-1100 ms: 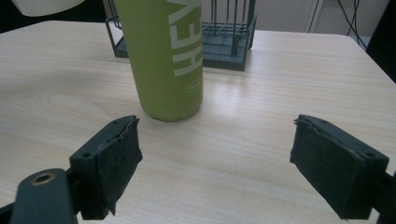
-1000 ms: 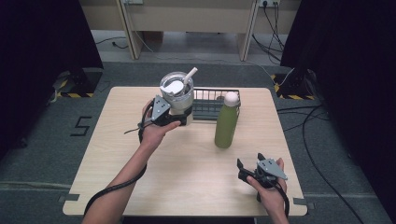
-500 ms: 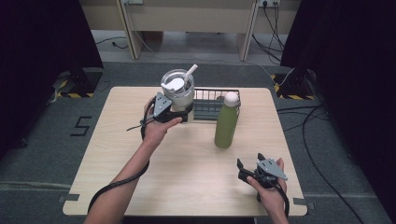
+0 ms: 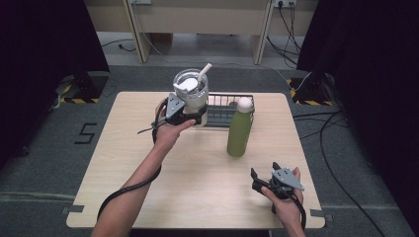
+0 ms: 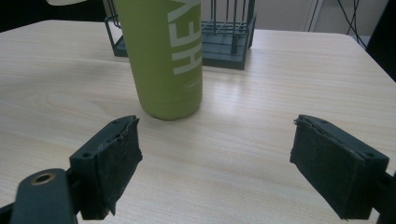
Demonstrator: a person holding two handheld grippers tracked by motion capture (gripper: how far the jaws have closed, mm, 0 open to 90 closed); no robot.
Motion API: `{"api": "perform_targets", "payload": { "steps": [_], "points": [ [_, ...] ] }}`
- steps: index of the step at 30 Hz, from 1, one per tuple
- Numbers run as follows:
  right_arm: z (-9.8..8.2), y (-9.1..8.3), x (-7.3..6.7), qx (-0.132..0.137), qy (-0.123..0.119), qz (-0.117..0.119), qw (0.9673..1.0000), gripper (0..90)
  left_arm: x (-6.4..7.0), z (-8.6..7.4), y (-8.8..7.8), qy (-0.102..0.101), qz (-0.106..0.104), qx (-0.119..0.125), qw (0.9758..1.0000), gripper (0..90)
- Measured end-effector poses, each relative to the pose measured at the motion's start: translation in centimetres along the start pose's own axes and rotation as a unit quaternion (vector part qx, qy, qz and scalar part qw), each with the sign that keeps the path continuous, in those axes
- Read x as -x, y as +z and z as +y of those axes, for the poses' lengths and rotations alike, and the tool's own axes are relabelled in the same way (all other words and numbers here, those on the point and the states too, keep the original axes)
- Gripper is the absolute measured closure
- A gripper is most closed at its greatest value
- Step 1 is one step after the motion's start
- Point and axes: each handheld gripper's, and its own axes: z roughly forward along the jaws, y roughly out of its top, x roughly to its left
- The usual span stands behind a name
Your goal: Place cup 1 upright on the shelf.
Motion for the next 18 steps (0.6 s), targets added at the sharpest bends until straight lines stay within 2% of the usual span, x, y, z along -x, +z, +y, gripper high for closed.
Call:
{"api": "perform_targets", "payload": {
  "steps": [4, 8, 12, 18],
  "points": [
    [0.0, 0.0, 0.0, 0.001, 0.0, -0.001, 1.0, 15.4, -0.2, 0.1, 0.4, 0.001, 0.002, -0.002, 1.0, 8.9],
    [0.0, 0.0, 0.1, 0.0, 0.0, -0.002, 1.0, 15.4, -0.4, 0.1, 0.7, -0.006, 0.004, -0.002, 1.0, 8.9],
    [0.0, 0.0, 0.1, 0.0, 0.0, -0.002, 1.0, 15.4, -0.4, 0.1, 1.0, 0.001, 0.007, -0.003, 1.0, 8.9],
    [0.0, 0.0, 0.1, 0.0, -0.001, -0.001, 1.0, 15.4, -0.4, 0.2, 1.5, -0.001, 0.006, -0.006, 1.0, 8.9]
  ]
}}
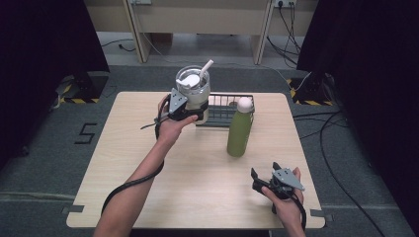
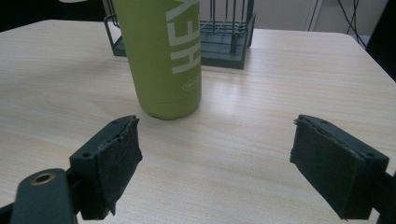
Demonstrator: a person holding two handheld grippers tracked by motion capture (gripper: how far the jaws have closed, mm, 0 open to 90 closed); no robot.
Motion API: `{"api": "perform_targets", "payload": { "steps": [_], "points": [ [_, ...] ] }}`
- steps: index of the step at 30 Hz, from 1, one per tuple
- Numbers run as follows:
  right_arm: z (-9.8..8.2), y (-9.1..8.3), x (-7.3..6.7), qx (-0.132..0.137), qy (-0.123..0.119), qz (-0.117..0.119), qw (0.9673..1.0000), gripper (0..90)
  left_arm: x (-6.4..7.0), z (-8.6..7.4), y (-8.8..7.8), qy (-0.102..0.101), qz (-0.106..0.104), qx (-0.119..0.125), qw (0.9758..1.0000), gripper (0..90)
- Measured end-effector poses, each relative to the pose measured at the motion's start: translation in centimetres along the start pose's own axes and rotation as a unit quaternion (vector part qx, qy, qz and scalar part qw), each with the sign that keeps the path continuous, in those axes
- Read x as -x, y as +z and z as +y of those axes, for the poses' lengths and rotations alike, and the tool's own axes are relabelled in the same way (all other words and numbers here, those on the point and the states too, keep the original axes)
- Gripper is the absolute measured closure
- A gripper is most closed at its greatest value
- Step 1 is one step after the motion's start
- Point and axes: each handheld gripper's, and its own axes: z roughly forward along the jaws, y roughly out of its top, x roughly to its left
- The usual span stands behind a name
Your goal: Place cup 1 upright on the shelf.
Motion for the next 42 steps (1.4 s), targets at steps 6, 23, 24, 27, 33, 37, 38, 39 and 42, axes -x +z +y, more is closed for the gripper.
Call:
{"api": "perform_targets", "payload": {
  "steps": [6, 23, 24, 27, 33, 37, 38, 39, 42],
  "points": [
    [0.0, 0.0, 0.0, -0.001, 0.0, 0.001, 1.0, 15.4, 0.0, 0.2, 0.4, -0.001, 0.0, 0.001, 1.0, 8.9],
    [0.0, 0.0, 0.1, 0.001, -0.001, 0.0, 1.0, 15.4, -0.2, 1.6, 1.6, -0.001, 0.002, 0.011, 0.9999, 8.9],
    [-0.1, 0.0, 0.1, 0.0, 0.001, 0.001, 1.0, 15.4, -0.2, 1.6, 1.6, -0.001, 0.002, 0.01, 0.9999, 8.9],
    [-0.1, 0.1, 0.1, -0.001, 0.001, 0.002, 1.0, 15.4, -0.2, 1.6, 1.8, 0.001, 0.004, 0.008, 1.0, 8.9],
    [-0.1, 0.1, 0.2, -0.001, 0.001, 0.001, 1.0, 15.4, -0.1, 1.7, 2.2, -0.003, 0.002, 0.009, 1.0, 8.9],
    [-0.1, 0.1, 0.2, -0.001, 0.001, 0.001, 1.0, 15.4, -0.1, 1.8, 2.5, -0.005, 0.002, 0.008, 1.0, 8.8],
    [-0.1, 0.0, 0.2, -0.001, 0.001, 0.0, 1.0, 15.4, -0.1, 1.8, 2.5, -0.006, 0.002, 0.008, 1.0, 8.9],
    [-0.1, 0.0, 0.2, -0.001, 0.0, 0.0, 1.0, 15.4, -0.1, 1.8, 2.6, -0.006, 0.002, 0.007, 1.0, 8.9],
    [-0.1, 0.0, 0.3, 0.0, 0.002, -0.001, 1.0, 15.4, -0.1, 1.9, 2.8, -0.006, 0.002, 0.006, 1.0, 8.8]
  ]
}}
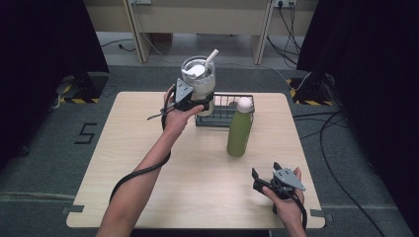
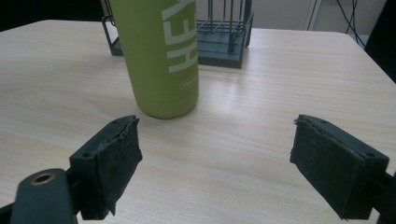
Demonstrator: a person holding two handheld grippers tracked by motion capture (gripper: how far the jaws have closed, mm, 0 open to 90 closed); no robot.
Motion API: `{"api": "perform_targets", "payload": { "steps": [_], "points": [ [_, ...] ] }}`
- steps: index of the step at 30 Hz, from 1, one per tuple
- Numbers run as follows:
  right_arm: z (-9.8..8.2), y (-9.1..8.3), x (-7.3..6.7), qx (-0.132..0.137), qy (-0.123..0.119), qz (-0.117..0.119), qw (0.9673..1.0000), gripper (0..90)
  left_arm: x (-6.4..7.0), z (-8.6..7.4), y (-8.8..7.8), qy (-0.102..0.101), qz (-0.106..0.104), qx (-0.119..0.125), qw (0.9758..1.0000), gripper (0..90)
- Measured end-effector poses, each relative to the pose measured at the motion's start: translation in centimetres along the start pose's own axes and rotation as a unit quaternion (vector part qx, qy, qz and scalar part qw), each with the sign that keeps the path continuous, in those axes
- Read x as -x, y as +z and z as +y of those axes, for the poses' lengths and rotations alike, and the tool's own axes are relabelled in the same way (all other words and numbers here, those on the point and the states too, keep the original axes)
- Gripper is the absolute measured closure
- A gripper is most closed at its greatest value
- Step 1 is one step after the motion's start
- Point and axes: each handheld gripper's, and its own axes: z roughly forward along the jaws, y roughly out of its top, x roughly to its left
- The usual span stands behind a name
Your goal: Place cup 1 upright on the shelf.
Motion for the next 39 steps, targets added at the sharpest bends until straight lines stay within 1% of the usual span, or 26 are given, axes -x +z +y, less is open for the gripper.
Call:
{"api": "perform_targets", "payload": {
  "steps": [8, 16, 25, 30, 35, 39],
  "points": [
    [0.0, 0.1, 0.0, -0.001, 0.001, 0.0, 1.0, 15.4, -0.1, 0.2, 0.6, 0.0, 0.0, 0.0, 1.0, 8.9],
    [-0.1, 0.1, 0.0, -0.002, 0.002, 0.0, 1.0, 15.4, 0.0, 0.5, 1.3, 0.002, -0.002, -0.001, 1.0, 8.9],
    [-0.1, 0.1, 0.1, -0.002, 0.001, -0.001, 1.0, 15.4, 0.0, 0.6, 2.0, -0.003, 0.0, -0.004, 1.0, 8.8],
    [-0.1, 0.1, 0.1, -0.003, 0.001, 0.0, 1.0, 15.4, 0.0, 0.6, 2.3, -0.006, 0.001, -0.002, 1.0, 8.9],
    [-0.1, 0.1, 0.1, -0.002, 0.001, 0.0, 1.0, 15.4, 0.0, 0.7, 2.7, -0.006, 0.002, -0.004, 1.0, 8.9],
    [-0.1, 0.1, 0.1, -0.003, 0.0, 0.0, 1.0, 15.4, -0.1, 0.7, 2.9, -0.01, 0.004, -0.003, 0.9999, 8.9]
  ]
}}
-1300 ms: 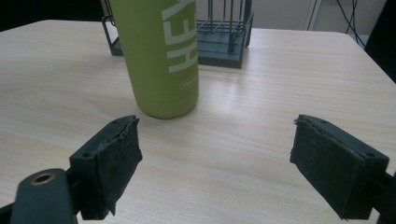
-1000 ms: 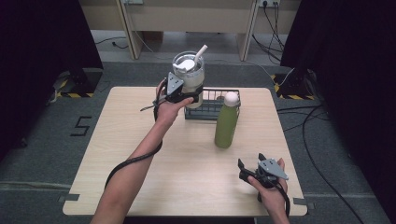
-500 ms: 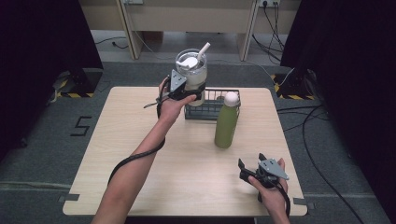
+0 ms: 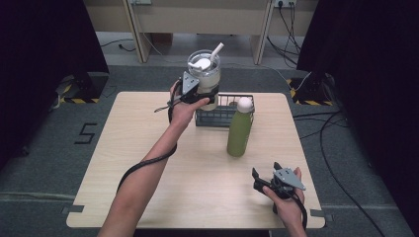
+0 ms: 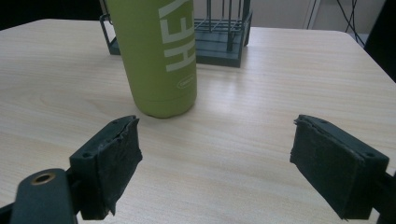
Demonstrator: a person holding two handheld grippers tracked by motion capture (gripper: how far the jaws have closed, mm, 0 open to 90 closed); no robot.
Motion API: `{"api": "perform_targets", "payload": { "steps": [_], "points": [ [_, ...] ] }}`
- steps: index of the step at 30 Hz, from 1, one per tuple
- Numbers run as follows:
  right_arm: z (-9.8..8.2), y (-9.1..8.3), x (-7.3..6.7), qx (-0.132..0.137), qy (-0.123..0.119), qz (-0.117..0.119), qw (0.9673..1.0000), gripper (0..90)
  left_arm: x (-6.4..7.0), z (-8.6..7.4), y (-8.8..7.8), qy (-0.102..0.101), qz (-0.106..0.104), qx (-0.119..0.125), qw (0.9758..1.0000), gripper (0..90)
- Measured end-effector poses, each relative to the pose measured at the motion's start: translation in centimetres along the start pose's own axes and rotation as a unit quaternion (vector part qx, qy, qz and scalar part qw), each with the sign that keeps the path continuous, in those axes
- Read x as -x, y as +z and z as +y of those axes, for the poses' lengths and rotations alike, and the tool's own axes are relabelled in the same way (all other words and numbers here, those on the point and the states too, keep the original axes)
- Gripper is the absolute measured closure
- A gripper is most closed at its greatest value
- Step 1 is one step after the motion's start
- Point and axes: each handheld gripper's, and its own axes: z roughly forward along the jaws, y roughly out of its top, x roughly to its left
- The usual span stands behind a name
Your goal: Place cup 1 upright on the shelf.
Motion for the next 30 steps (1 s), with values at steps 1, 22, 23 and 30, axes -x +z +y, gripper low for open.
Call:
{"api": "perform_targets", "payload": {
  "steps": [1, 22, 23, 30],
  "points": [
    [0.0, 0.0, 0.0, 0.0, 0.0, 0.0, 1.0, 15.4, 0.0, 0.0, 0.1, 0.001, 0.0, -0.002, 1.0, 8.9],
    [0.0, 0.0, 0.0, 0.0, -0.001, 0.003, 1.0, 15.4, -0.1, -0.2, 1.4, 0.001, 0.001, -0.012, 0.9999, 8.9],
    [0.0, 0.0, 0.0, 0.0, -0.001, 0.003, 1.0, 15.4, -0.1, -0.3, 1.5, 0.001, 0.003, -0.013, 0.9999, 8.9],
    [0.0, 0.0, 0.1, 0.0, -0.001, 0.003, 1.0, 15.4, -0.2, -0.6, 2.1, 0.003, 0.006, -0.017, 0.9998, 8.9]
  ]
}}
